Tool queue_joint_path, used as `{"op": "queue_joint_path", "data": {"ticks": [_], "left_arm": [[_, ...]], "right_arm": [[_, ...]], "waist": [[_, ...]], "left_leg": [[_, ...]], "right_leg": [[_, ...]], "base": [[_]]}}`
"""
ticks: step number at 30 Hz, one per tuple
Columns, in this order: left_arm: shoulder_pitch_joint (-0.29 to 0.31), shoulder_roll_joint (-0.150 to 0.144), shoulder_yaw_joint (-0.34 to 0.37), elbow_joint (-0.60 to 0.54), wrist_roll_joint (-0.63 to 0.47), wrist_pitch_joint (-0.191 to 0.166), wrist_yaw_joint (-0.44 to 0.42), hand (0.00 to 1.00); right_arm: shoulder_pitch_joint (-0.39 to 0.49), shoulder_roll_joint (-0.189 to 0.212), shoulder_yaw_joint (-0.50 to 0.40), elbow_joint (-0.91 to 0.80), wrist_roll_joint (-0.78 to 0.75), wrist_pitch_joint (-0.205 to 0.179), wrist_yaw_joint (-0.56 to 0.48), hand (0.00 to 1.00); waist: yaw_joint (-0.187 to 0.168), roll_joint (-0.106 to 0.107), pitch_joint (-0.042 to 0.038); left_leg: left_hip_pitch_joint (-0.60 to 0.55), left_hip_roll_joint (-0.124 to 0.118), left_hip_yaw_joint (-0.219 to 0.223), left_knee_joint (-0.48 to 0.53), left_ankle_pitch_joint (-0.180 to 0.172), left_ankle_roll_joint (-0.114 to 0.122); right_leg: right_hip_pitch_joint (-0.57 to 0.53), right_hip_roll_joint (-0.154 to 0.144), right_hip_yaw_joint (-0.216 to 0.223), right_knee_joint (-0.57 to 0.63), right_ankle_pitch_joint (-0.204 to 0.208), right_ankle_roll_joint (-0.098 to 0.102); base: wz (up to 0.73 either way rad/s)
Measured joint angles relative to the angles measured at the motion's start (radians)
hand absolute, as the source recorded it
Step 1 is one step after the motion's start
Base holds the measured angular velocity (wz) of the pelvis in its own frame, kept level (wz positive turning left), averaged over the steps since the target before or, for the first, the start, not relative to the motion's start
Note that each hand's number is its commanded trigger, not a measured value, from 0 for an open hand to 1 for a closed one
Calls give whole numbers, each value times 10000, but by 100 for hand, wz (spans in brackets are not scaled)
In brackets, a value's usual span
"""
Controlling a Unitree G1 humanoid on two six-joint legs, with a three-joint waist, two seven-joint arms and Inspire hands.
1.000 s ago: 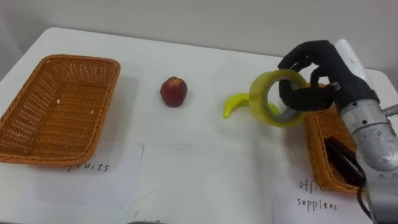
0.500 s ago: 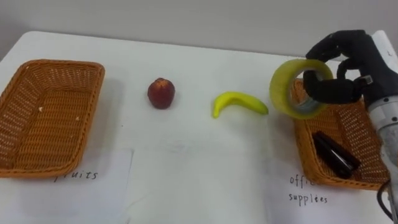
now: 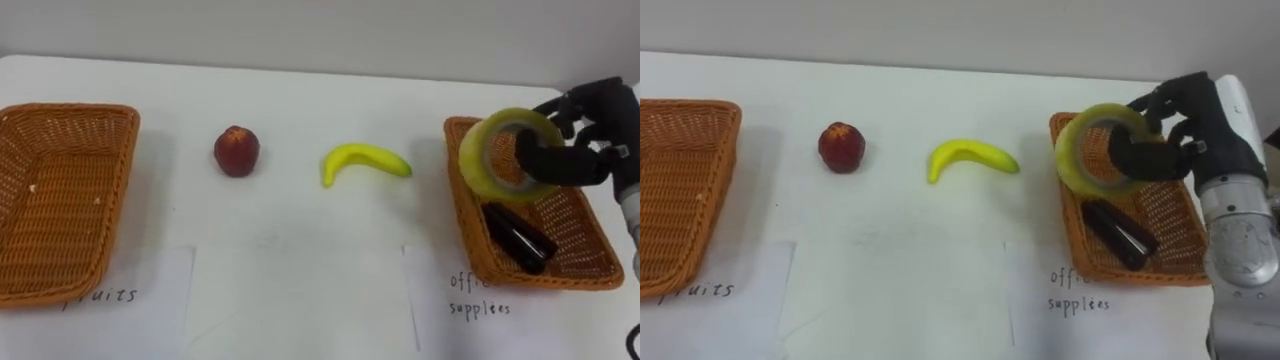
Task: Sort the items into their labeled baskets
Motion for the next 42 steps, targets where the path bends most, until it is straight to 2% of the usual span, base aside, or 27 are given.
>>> {"op": "queue_joint_path", "data": {"ticks": [7,16,37,38,39,40,41,42], "left_arm": [[-22,-8,-25,0,-4,18,-4,0],[91,-4,-26,0,-389,180,-10,0],[169,2,158,-262,-361,223,-23,0],[187,-1,165,-319,-361,223,-27,0],[217,-2,167,-435,-359,219,-29,0],[216,-3,180,-489,-359,219,-30,0],[216,-3,192,-513,-359,218,-30,0],[215,-12,249,-556,-360,218,-30,0]], "right_arm": [[431,0,1,152,3,164,-28,100],[472,0,1,290,-9,225,-28,100],[662,0,1,404,-523,402,281,98],[662,0,0,404,-532,402,283,94],[662,0,-1,403,-534,402,289,74],[662,0,-2,403,-536,402,303,62],[662,0,-2,403,-535,402,313,11],[662,0,-3,403,-537,402,340,0]], "waist": [[8,-6,0],[-12,20,26],[49,33,37],[48,33,37],[47,32,37],[49,33,36],[50,33,36],[54,35,35]], "left_leg": [[2,0,14,-2,0,0],[-9,-2,15,-12,-1,-1],[-10,-4,45,-11,-1,-1],[-10,-4,45,-11,-1,-1],[-10,-4,45,-11,-1,-1],[-8,-4,46,-11,-1,-1],[-9,-4,46,-11,-1,-1],[-9,-3,46,-11,-1,-1]], "right_leg": [[-2,-1,-3,11,2,-1],[-5,0,-23,-3,1,-1],[-19,3,-5,-21,1,0],[-20,3,-4,-22,1,0],[-23,3,-3,-24,1,0],[-23,3,-2,-25,1,0],[-23,3,-3,-25,1,0],[-23,4,-2,-25,1,0]], "base": [[0],[0],[0],[0],[0],[0],[0],[0]]}}
